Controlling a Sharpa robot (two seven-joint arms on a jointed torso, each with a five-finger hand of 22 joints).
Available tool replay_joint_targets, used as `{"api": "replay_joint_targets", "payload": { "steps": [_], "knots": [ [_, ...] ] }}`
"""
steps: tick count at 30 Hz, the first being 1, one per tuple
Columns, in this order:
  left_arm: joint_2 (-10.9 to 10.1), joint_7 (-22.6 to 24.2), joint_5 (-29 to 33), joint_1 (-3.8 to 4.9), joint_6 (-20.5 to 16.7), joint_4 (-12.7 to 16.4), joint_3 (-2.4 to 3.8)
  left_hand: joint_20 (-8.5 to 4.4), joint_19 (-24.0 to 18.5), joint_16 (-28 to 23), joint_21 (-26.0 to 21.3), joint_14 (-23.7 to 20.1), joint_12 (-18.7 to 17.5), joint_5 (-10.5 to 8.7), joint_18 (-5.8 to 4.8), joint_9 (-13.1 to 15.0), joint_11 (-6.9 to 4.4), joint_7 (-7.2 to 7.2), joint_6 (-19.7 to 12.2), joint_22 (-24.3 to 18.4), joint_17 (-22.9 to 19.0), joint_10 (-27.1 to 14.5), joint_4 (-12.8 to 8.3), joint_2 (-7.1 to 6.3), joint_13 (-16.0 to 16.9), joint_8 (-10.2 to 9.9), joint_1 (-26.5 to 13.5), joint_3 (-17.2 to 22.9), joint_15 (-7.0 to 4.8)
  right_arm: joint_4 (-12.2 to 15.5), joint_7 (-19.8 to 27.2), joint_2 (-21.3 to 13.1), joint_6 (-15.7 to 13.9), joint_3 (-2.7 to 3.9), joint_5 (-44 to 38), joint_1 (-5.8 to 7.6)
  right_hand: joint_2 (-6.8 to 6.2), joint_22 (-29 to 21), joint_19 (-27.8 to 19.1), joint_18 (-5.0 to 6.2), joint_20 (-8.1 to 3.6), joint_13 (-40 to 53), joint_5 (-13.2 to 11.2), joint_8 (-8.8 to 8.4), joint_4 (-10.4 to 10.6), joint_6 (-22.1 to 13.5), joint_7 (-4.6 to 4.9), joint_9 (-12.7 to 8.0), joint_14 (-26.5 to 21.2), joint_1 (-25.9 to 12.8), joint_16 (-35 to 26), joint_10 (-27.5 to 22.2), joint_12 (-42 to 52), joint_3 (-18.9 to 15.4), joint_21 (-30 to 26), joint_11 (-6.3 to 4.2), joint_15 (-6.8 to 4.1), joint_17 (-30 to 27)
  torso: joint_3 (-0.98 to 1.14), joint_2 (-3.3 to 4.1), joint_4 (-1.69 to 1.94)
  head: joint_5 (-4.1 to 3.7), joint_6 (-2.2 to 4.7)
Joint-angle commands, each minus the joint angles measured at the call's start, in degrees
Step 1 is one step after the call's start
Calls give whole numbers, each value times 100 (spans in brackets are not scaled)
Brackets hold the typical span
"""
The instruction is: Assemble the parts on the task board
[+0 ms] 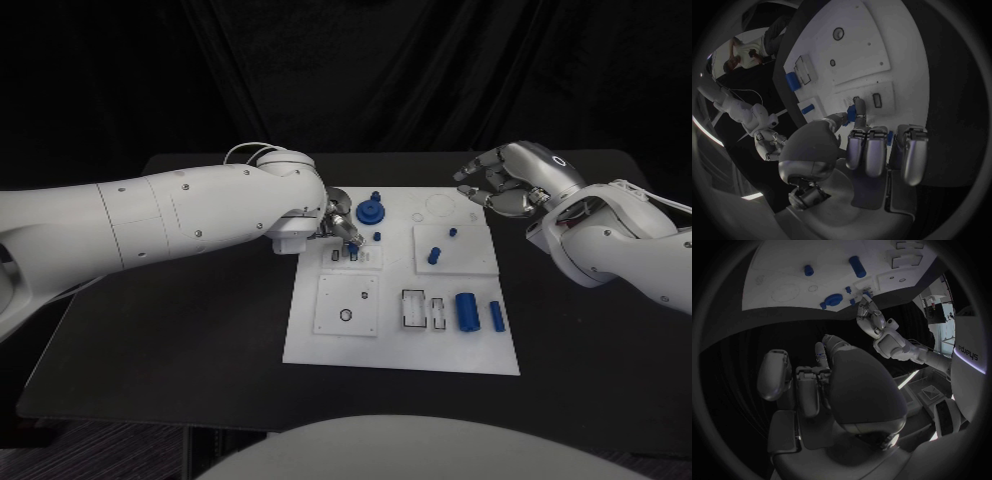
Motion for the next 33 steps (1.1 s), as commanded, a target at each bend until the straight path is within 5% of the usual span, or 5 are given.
{"api": "replay_joint_targets", "payload": {
  "steps": [1,12,33],
  "knots": [
    [-23,34,17,-31,-46,5,4,-13,361,15,-18,595,20,-20,41,6,-4,12,31,1269,1509,605,1,-9,1509,-32,-65,26,8,13,-96,-12,3,5,-10,-13,8,912,2,-48,41,1508,32,-38,-23,47,21,-7,591,57,14,614,16,15,-36,42,43,1509,-1,0,-4,3,0],
    [-47,27,17,-132,-64,65,4,-13,356,15,-21,595,20,-26,43,8,-3,13,24,1263,1509,605,-1,-9,1509,-39,-67,33,9,16,-98,-21,12,5,-10,-13,8,912,2,-48,41,1508,32,-38,-23,47,21,-7,591,57,14,614,16,15,-36,42,43,1509,3,-6,-3,10,0],
    [-38,36,17,-179,-111,73,4,-5,326,15,-34,595,20,-87,52,20,11,33,-16,1233,1509,605,11,0,1509,-93,-108,82,18,43,-140,-61,56,5,-10,-13,8,912,2,-48,41,1508,32,-38,-23,47,21,-7,591,57,14,614,16,15,-36,42,43,1509,2,4,-3,15,0]
  ]
}}
